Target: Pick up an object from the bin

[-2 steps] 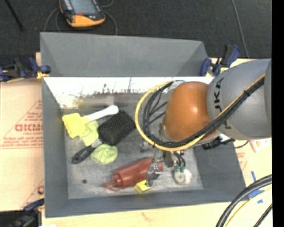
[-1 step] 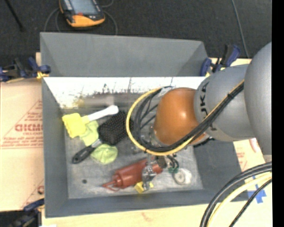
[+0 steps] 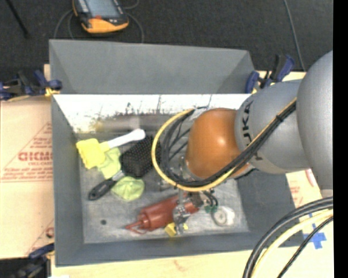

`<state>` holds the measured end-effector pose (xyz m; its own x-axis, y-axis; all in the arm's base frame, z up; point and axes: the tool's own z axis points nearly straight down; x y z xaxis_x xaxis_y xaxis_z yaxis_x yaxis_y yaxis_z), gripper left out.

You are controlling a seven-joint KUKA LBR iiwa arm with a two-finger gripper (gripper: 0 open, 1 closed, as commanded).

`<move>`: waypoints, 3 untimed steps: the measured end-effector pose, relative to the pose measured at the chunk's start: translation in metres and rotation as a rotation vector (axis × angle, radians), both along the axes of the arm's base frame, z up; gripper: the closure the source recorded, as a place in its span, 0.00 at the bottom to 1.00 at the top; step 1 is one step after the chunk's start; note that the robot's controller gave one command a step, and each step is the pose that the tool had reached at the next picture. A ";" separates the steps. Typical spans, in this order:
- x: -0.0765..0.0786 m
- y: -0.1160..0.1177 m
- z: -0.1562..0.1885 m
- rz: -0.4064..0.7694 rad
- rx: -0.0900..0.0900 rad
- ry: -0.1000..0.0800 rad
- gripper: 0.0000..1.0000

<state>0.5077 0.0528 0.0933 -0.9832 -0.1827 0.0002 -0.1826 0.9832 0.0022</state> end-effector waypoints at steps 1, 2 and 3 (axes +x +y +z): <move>0.002 0.005 -0.004 0.090 -0.003 0.010 0.00; 0.005 0.011 -0.005 0.191 -0.002 0.013 0.00; 0.018 0.016 -0.010 0.216 -0.002 -0.017 1.00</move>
Offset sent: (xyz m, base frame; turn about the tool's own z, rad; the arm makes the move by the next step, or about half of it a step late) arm 0.0059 0.0135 -0.0233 -0.1972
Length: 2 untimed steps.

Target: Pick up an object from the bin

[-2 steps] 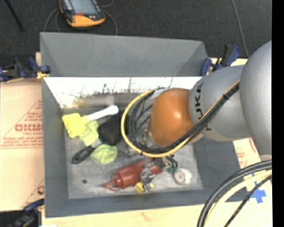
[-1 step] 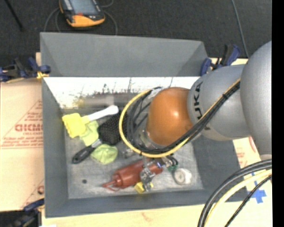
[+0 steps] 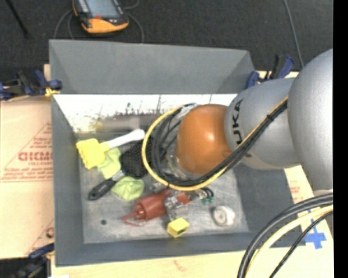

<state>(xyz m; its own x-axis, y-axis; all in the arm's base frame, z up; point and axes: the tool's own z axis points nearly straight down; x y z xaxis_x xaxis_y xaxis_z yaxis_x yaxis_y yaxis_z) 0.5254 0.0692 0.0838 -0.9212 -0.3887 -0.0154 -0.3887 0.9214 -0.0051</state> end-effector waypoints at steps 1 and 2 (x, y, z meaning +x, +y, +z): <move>-0.001 0.000 -0.001 -0.001 0.000 0.000 1.00; -0.001 -0.001 0.000 -0.002 0.000 0.001 1.00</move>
Offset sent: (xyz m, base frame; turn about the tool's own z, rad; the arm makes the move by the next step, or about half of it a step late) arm 0.0001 0.0002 0.0085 0.0000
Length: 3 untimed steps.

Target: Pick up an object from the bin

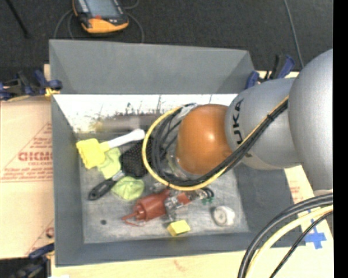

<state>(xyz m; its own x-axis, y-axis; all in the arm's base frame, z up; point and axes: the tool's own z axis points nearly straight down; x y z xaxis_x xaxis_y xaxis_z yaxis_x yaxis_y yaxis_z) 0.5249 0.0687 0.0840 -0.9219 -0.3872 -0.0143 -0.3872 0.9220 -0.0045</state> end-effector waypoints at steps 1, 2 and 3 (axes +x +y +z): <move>-0.001 -0.001 0.005 -0.002 -0.001 0.005 1.00; -0.003 -0.001 0.018 -0.003 -0.003 0.015 1.00; -0.002 -0.002 0.032 -0.005 -0.002 0.010 1.00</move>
Offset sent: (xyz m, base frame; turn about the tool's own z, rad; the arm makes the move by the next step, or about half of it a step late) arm 0.0000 -0.0002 0.0555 0.0000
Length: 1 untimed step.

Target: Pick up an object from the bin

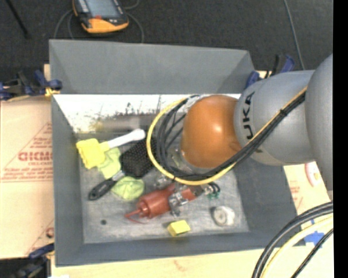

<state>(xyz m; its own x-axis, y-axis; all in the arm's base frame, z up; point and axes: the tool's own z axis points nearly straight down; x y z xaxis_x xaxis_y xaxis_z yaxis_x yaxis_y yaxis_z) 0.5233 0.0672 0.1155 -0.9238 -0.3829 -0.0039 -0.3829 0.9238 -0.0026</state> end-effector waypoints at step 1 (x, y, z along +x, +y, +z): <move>0.000 0.000 0.006 -0.001 0.000 -0.001 1.00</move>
Offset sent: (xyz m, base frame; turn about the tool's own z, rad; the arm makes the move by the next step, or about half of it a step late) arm -0.0001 0.0000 0.0640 0.0000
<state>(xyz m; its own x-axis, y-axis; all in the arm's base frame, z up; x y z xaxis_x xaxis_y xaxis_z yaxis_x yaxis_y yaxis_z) 0.5237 0.0669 0.1219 -0.9243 -0.3817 -0.0049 -0.3817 0.9243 -0.0031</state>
